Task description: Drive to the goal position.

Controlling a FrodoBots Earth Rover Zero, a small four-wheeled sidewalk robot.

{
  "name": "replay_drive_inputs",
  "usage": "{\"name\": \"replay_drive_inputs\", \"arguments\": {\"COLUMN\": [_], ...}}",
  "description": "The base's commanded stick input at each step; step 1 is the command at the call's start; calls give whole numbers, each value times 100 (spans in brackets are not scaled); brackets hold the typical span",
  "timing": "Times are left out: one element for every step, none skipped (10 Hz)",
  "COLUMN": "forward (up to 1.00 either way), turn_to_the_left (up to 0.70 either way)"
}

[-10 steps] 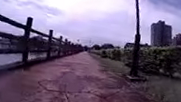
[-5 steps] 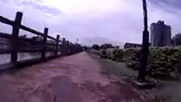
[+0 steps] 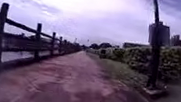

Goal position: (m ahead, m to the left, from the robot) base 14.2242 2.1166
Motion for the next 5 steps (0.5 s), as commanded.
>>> {"name": "replay_drive_inputs", "arguments": {"forward": [100,100,100,100,100], "turn_to_the_left": [40,40,40,22,0]}}
